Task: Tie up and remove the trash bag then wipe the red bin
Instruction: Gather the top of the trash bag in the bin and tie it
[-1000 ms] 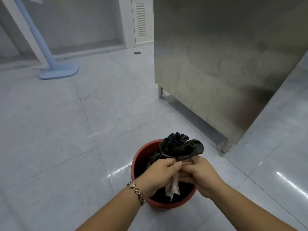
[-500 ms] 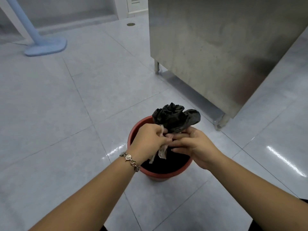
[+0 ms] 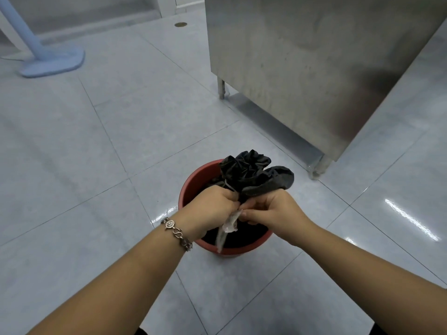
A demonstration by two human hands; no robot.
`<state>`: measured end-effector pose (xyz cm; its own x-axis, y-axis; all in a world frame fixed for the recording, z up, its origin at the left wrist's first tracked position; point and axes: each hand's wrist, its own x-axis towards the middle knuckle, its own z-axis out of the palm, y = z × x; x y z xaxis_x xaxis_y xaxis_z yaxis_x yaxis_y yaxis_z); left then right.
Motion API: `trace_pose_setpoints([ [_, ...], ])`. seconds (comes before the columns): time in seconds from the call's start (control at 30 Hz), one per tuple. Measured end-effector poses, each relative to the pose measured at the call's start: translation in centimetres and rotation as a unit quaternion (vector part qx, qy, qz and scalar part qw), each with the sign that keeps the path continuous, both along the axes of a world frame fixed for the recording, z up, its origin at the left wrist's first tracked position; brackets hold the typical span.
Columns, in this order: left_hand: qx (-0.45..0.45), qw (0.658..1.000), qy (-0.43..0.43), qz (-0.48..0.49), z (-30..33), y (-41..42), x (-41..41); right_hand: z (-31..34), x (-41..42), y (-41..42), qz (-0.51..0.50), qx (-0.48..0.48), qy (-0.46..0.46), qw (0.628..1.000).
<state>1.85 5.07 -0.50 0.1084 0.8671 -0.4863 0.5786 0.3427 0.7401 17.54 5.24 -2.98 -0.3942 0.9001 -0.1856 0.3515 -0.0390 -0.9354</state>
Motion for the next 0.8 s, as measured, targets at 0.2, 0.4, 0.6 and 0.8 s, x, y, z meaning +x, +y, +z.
trace_pose_setpoints([
  [0.2, -0.015, 0.989, -0.128, 0.068, 0.3, -0.9, 0.3, 0.2, -0.2, -0.7, -0.036, 0.047, -0.073, 0.996],
  [0.4, -0.013, 0.970, -0.203, 0.132, -0.5, -1.2, -0.2, 2.0, 0.6, -0.6, 0.014, 0.021, -0.081, 0.996],
  [0.6, -0.015, 0.963, -0.227, 0.147, -0.7, -1.1, -0.3, 2.8, 2.3, 1.1, 0.056, 0.047, -0.228, 0.971],
  [0.8, 0.028, 0.971, -0.202, 0.125, -1.0, -1.1, 0.0, 3.0, 2.0, 1.6, 0.060, -0.001, -0.128, 0.990],
])
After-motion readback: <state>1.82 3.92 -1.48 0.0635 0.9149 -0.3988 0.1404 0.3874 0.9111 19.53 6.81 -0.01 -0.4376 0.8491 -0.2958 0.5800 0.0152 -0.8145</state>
